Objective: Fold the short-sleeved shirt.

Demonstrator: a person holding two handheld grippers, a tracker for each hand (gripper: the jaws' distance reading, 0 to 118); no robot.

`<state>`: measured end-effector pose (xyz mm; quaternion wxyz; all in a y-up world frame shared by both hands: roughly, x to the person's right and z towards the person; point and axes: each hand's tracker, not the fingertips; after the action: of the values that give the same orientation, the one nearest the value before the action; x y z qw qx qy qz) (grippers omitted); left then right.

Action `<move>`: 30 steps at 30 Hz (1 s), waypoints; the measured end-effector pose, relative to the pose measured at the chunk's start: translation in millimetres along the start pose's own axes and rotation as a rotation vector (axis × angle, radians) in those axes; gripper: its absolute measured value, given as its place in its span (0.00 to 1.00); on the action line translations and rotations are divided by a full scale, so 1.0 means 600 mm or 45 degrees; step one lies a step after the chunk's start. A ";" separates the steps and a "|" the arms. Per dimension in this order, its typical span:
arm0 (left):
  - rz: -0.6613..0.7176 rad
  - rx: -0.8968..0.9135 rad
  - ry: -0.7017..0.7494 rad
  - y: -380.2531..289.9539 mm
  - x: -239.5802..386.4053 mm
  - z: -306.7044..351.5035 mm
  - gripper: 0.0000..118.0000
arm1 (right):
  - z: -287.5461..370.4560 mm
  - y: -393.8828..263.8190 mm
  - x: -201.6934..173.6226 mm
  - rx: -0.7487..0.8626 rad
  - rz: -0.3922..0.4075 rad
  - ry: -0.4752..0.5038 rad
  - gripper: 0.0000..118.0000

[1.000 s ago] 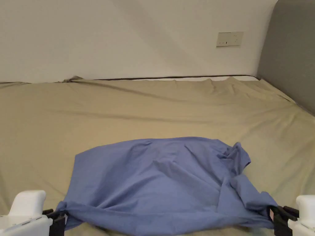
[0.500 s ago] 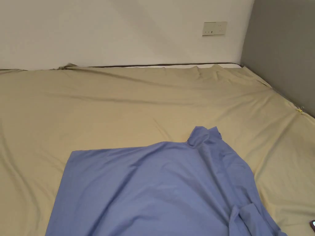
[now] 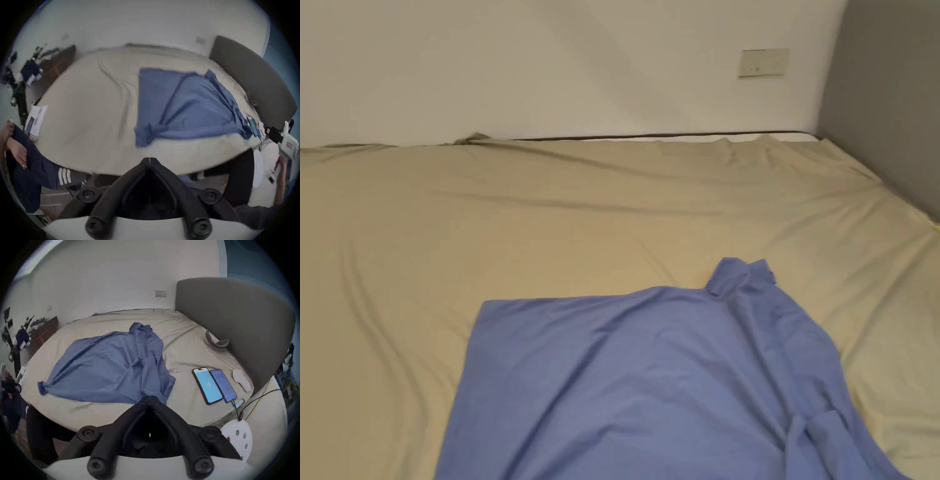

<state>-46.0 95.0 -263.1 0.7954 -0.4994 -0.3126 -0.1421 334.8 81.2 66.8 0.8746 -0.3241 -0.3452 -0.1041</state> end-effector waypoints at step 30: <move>0.068 0.076 -0.012 0.051 -0.015 -0.192 0.01 | -0.169 -0.025 0.028 -0.365 -0.099 0.058 1.00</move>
<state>4.4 6.5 -325.8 0.8120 -0.4842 -0.3070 -0.1090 395.5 5.7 30.0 0.8224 -0.4295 -0.3190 -0.1936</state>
